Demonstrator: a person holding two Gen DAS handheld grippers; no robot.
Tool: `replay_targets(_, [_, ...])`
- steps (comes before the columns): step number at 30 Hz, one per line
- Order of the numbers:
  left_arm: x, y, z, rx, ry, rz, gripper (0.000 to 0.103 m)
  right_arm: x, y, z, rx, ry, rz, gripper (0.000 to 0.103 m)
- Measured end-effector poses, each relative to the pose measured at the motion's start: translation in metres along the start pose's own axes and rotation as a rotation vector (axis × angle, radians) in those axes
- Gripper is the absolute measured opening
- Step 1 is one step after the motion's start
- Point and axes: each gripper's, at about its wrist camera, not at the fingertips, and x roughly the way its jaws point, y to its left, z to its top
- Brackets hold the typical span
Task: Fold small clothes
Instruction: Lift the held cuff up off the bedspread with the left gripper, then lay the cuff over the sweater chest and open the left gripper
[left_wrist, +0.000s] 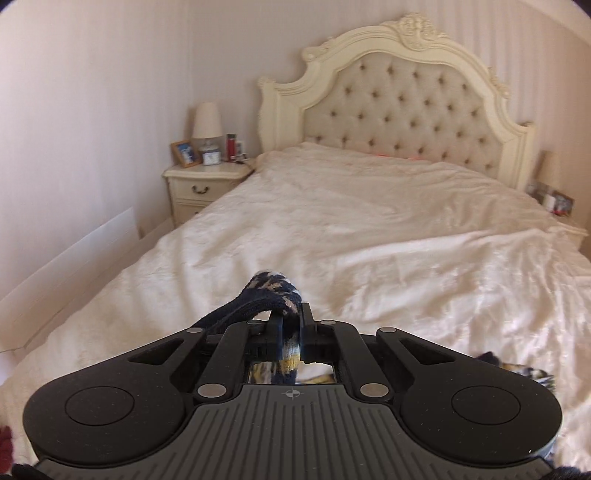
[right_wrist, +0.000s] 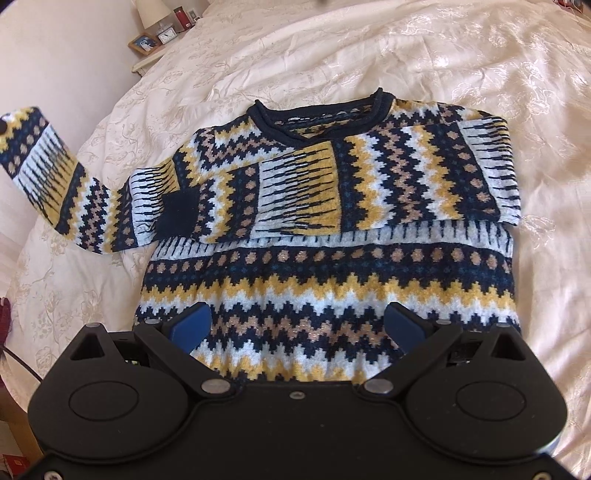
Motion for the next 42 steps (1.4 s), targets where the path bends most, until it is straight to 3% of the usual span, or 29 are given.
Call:
replay_targets(6, [0.04,-0.103,-0.026,0.053,0.083,-0.126,0.007,-0.017,-0.041,-0.002,0.031,-0.016,-0.004,0.1])
replay_targets(10, [0.065,-0.163,-0.057,0.129,0.174,-0.172,0.008,-0.025,-0.065,-0.002,0.043,-0.018,-0.016,0.1])
replay_targets(15, [0.083,-0.212,-0.088,0.209,0.276,-0.198,0.008,-0.034,-0.092,-0.002,0.071,-0.024,-0.032,0.1])
replay_targets(18, [0.074,-0.229,-0.095,0.268,0.279,-0.222,0.01,-0.035,-0.102,-0.002,0.09,-0.025,-0.033,0.1])
replay_targets(19, [0.071,-0.232,-0.096,0.288,0.272,-0.233,0.013,-0.034,-0.104,-0.002,0.096,-0.024,-0.035,0.1])
replay_targets(20, [0.065,-0.239,-0.096,0.316,0.259,-0.247,0.026,-0.032,-0.105,-0.002,0.102,-0.022,-0.038,0.1])
replay_targets(21, [0.059,-0.244,-0.096,0.341,0.239,-0.264,0.031,-0.03,-0.106,-0.002,0.106,-0.021,-0.041,0.1])
replay_targets(23, [0.051,-0.253,-0.096,0.384,0.204,-0.295,0.034,-0.028,-0.105,-0.001,0.114,-0.023,-0.047,0.1])
replay_targets(27, [0.04,-0.249,-0.097,0.433,0.179,-0.317,0.034,-0.025,-0.098,0.003,0.117,-0.033,-0.05,0.1])
replay_targets(31, [0.038,-0.215,-0.103,0.425,0.211,-0.287,0.034,-0.02,-0.084,0.012,0.08,-0.044,-0.068,0.1])
replay_targets(39, [0.078,-0.114,-0.12,0.332,0.369,-0.072,0.034,0.008,-0.029,0.047,-0.071,-0.068,-0.093,0.1])
replay_targets(42, [0.093,-0.081,-0.12,0.267,0.408,-0.026,0.034,0.021,-0.005,0.06,-0.158,-0.083,-0.11,0.1])
